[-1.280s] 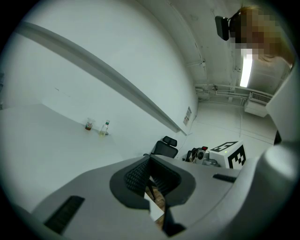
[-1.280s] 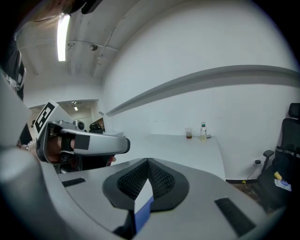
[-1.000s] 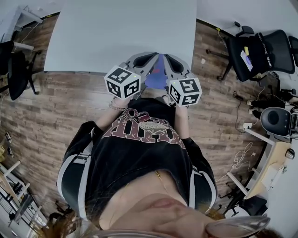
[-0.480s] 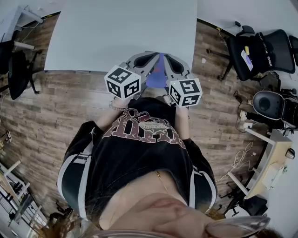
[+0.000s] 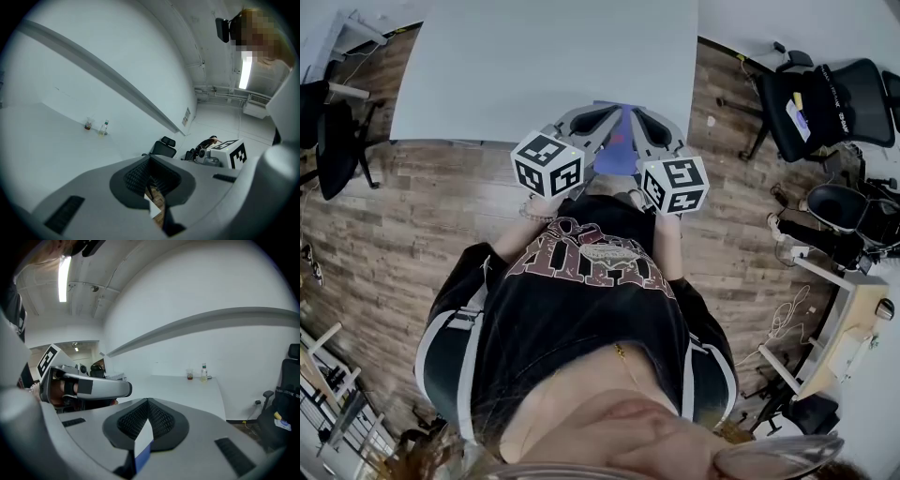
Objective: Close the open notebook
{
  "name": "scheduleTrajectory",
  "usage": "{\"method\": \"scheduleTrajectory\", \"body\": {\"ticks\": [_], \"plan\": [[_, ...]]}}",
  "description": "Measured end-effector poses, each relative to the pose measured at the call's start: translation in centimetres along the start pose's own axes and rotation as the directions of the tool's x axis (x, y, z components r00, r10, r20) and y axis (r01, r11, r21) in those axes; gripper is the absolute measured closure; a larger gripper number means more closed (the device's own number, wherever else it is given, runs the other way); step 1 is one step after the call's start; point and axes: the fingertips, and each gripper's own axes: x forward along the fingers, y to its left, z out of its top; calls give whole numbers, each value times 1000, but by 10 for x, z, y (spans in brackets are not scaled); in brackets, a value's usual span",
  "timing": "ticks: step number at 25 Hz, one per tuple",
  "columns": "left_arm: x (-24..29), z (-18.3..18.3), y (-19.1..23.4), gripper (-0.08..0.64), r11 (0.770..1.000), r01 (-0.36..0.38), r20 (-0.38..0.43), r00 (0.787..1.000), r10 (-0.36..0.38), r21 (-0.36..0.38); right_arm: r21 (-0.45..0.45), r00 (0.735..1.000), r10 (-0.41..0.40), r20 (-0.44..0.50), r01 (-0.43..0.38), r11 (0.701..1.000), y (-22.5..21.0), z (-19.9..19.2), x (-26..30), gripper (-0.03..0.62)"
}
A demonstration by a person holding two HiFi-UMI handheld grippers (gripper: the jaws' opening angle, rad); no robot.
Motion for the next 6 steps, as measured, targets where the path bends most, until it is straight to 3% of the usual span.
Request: {"method": "scheduleTrajectory", "body": {"ticks": [6], "plan": [[0,-1,3,512,1000,5,1,1000,-5,-17,1,1000,1,-4,-1,1000,0,-1,2,574]]}}
